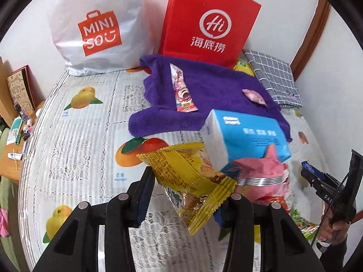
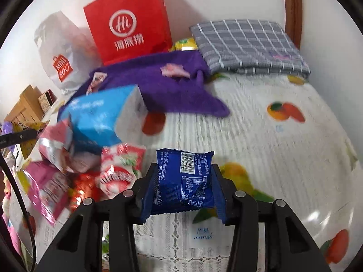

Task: Organize snacks
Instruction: 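Lift the blue packet with the right gripper while the left reaches the yellow chip bag, then carry the yellow chip bag with the left gripper while the right carries the blue packet to the towel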

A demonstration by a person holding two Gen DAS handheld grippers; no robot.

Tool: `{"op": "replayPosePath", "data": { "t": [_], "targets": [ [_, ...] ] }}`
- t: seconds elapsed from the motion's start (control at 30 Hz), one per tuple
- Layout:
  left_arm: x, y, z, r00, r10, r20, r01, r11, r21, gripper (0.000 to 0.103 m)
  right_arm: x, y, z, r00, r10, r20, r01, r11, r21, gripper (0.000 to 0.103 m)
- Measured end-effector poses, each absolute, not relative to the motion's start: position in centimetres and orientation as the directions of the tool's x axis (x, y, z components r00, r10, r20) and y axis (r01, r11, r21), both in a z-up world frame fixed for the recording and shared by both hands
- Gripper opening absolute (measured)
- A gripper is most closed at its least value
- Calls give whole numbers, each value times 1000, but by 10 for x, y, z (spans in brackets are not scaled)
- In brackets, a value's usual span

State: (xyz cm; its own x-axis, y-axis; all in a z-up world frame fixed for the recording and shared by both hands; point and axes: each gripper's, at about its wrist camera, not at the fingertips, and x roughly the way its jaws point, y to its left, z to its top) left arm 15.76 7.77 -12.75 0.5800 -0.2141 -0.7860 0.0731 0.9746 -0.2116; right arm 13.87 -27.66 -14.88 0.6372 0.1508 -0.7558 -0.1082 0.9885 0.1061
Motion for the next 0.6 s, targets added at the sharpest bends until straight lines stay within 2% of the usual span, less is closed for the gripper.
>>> {"op": "replayPosePath", "data": {
  "t": [0.33, 0.6],
  "targets": [
    [157, 70, -101, 607, -218, -765, 61, 972, -228, 43, 154, -252, -90, 702, 144, -698, -152, 987, 51, 45],
    [165, 70, -80, 628, -206, -751, 59, 974, -218, 43, 176, -230, -62, 718, 180, -672, -179, 981, 70, 45]
  ]
}}
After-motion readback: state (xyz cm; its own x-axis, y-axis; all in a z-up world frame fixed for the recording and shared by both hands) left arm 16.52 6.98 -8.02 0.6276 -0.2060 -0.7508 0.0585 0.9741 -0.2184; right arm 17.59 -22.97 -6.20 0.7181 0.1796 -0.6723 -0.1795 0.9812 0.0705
